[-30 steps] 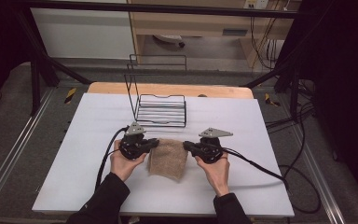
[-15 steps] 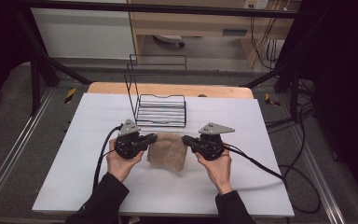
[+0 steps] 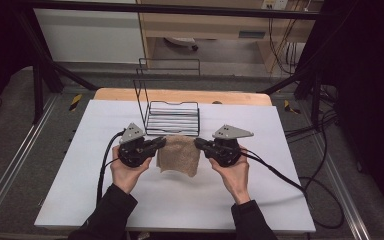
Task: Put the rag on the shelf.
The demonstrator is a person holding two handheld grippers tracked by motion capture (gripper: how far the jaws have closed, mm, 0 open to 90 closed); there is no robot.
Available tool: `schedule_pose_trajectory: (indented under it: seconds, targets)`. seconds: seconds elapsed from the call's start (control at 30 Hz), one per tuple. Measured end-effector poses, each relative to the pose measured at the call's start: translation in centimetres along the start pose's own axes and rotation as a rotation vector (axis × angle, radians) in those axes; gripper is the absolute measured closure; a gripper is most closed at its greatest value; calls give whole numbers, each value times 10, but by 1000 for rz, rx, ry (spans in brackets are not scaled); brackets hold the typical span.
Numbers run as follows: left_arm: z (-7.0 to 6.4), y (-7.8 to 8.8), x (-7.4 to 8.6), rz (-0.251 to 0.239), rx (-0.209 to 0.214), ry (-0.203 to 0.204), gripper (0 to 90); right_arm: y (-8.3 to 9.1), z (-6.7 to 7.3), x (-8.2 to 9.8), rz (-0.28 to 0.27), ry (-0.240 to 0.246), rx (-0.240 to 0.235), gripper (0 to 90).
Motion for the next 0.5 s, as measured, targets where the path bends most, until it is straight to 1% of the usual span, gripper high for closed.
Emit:
schedule_pose_trajectory:
  seconds: [0.27, 0.5]
  targets:
    - [-1, 3, -11, -39, -6, -19, 854, 3, 1, -12, -27, 22, -3, 870]
    - [-3, 8, -28, -83, -20, -38, 854, 6, 4, -28, -67, 52, 0, 869]
Point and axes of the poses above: each handheld gripper's, and its own axes: y roughly backward along the jaws, x roughly out of its underside, z roughly to its left, the point moved 1 cm from there along -y, roughly forward along the jaws, and after that the axes turned 13 degrees about -z, right-handed, at the moved point
